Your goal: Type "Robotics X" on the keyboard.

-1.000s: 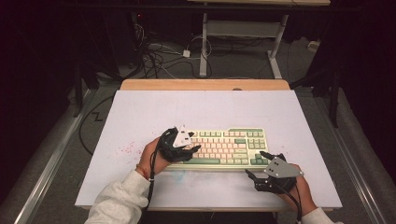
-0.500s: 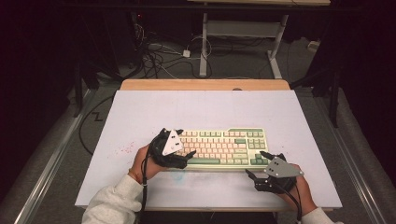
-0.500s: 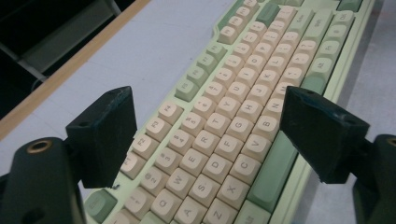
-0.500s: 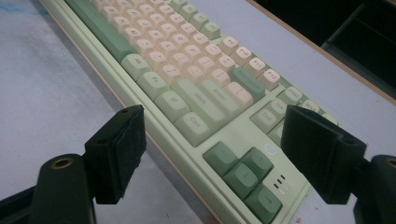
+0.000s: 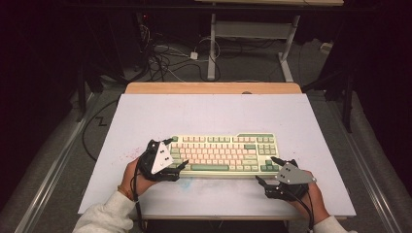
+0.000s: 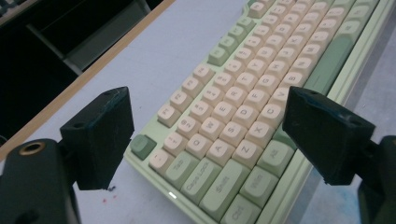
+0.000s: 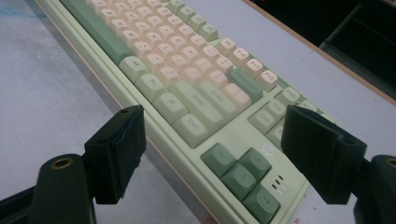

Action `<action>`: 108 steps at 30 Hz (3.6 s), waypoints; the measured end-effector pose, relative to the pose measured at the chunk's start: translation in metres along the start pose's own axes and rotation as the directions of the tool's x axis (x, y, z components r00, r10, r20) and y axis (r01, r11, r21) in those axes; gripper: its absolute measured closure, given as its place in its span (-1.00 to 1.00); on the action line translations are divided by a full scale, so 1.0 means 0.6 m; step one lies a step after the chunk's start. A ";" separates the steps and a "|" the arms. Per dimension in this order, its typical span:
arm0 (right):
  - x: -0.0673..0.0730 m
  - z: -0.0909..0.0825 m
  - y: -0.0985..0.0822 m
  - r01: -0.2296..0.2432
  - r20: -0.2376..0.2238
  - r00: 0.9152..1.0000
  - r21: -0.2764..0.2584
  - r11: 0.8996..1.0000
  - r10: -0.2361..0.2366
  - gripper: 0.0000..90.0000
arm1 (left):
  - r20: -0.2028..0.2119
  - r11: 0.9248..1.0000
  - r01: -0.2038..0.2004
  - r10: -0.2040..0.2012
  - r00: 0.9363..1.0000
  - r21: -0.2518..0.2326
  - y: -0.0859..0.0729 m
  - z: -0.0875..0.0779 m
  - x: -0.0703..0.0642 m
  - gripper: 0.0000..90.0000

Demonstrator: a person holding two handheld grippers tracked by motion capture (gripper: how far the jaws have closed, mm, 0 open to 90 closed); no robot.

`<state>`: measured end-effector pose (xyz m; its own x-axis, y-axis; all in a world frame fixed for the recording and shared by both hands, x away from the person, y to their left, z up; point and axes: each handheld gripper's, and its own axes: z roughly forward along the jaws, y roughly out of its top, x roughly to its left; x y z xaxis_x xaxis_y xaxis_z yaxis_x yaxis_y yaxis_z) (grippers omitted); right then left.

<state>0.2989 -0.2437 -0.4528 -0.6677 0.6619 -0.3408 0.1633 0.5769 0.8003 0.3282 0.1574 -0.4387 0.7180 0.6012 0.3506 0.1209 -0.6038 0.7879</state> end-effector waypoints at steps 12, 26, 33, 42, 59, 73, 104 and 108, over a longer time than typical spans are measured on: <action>-0.003 0.001 0.002 -0.015 -0.010 1.000 -0.005 1.000 0.015 -0.34 | -0.025 0.999 0.026 -0.025 0.999 0.029 -0.042 -0.022 -0.003 -0.65; -0.014 0.013 0.022 -0.052 -0.088 0.995 0.022 0.998 0.054 0.85 | -0.010 0.995 0.055 -0.055 0.998 0.079 -0.074 -0.034 -0.015 -0.65; -0.018 0.035 0.045 -0.055 -0.116 0.991 0.040 0.998 0.060 1.00 | -0.010 0.995 0.067 -0.067 0.998 0.077 -0.075 -0.035 -0.016 -0.65; -0.015 0.084 0.087 -0.033 -0.146 0.988 0.059 0.998 0.041 1.00 | -0.002 0.993 0.071 -0.071 0.997 0.090 -0.077 -0.032 -0.014 -0.65; 0.021 0.189 0.144 0.025 -0.215 0.977 0.127 0.992 0.003 1.00 | 0.012 0.993 0.068 -0.069 0.998 0.098 -0.079 -0.028 -0.017 -0.65; 0.025 0.220 0.152 0.047 -0.186 0.982 0.190 0.981 -0.011 1.00 | 0.024 0.992 0.069 -0.072 0.997 0.105 -0.080 -0.027 -0.017 -0.65; 0.010 0.159 0.162 -0.043 -0.151 0.987 0.047 0.998 0.050 0.43 | 0.035 0.991 0.055 -0.060 0.998 0.121 -0.080 -0.024 -0.019 -0.65; 0.009 0.150 0.162 -0.040 -0.157 0.987 0.019 0.999 0.042 0.20 | 0.037 0.991 0.056 -0.061 0.997 0.124 -0.081 -0.023 -0.019 -0.65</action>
<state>0.3767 -0.1411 -0.4214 -0.7657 0.6026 -0.2251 0.2036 0.5590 0.8038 0.3046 0.1871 -0.4738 0.7341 0.6171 0.2832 0.2448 -0.6296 0.7373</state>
